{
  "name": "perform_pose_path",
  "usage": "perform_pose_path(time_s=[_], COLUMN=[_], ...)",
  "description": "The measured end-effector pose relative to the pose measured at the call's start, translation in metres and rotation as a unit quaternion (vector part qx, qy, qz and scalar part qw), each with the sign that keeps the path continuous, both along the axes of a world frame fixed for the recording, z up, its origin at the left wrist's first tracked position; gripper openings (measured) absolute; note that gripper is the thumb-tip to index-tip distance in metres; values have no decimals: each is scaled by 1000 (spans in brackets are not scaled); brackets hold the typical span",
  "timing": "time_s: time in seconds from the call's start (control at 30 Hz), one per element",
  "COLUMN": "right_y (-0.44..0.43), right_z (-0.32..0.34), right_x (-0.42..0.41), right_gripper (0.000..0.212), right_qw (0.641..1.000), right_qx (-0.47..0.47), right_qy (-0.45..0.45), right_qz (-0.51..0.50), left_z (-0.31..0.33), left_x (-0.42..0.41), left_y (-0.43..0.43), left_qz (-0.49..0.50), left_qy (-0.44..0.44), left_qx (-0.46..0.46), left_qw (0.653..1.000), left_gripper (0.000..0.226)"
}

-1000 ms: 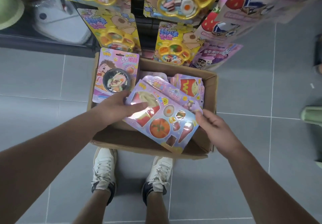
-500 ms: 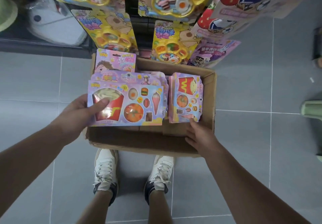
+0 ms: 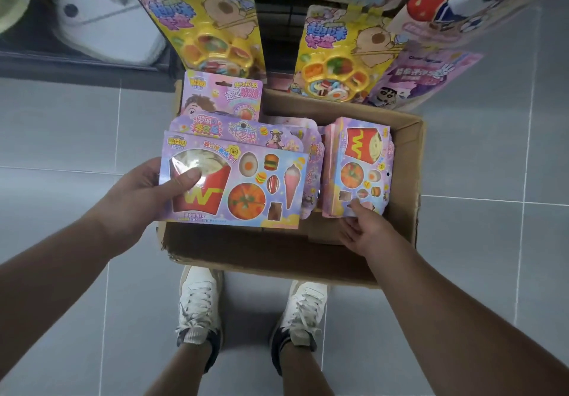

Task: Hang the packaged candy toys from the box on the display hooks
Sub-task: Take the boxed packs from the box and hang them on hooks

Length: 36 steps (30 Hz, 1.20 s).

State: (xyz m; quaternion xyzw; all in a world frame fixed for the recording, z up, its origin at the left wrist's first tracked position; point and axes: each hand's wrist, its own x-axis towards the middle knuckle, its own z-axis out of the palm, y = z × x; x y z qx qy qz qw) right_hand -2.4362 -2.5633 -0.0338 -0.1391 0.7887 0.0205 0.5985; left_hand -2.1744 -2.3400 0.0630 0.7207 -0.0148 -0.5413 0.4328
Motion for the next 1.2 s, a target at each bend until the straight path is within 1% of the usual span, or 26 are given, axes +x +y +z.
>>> perform_pose_path(time_s=[0.2,0.33,0.4,0.47,0.5,0.57,0.67,0.77,0.83,0.87,0.93,0.97,1.0,1.03,1.07,1.13,1.2], right_y=[-14,-14,-13,-11,-10,-8,-5,-6,-10,-11,-13,-13,-14,-15,-15,-14,-14], right_z=[6,4,5,14,20,38,75,124,170,198,258,292,324,356,387,446,500], right_x=[1,-3,-9,-14,-16,-20,-29,-46,-57,-61,-68,-71,-74,-77,-80,-87,-92], right_gripper=[43,47,43,32,28,27,31,37,38,35,26,27,33,37,36,28,38], right_qw=[999,997,996,992,987,982,983,979,968,961,947,938,930,923,915,900,884], right_qx=[-24,-23,-25,-34,-42,-56,-73,-122,-163,-184,-227,-251,-273,-289,-302,-330,-367], right_qy=[-18,-15,-27,-70,-96,-136,-157,-163,-183,-194,-200,-202,-203,-205,-207,-221,-229], right_qz=[-41,-69,-78,-104,-119,-121,-64,11,56,76,112,125,138,153,167,181,178], left_z=[3,4,7,12,15,24,50,93,128,150,198,225,254,282,309,362,409], left_x=[3,2,1,-1,-2,-4,-8,-10,-9,-9,-10,-10,-10,-11,-10,-10,-6], left_y=[-3,-6,-7,-6,-5,-3,-3,-1,2,3,4,3,2,2,3,6,7], left_qz=[-5,-10,-7,-5,-3,-1,6,10,18,20,17,15,10,5,1,9,25], left_qy=[-4,-21,-18,-17,-16,-12,-11,-18,-28,-35,-37,-32,-29,-29,-32,-47,-56], left_qx=[3,2,-6,-10,-12,-22,-32,-28,-30,-31,-38,-49,-62,-75,-84,-102,-125], left_qw=[1000,1000,1000,1000,1000,1000,999,999,999,999,998,998,998,997,996,994,990], left_gripper=[33,35,47,67,71,69,62,64,65,60,41,34,32,35,44,70,87])
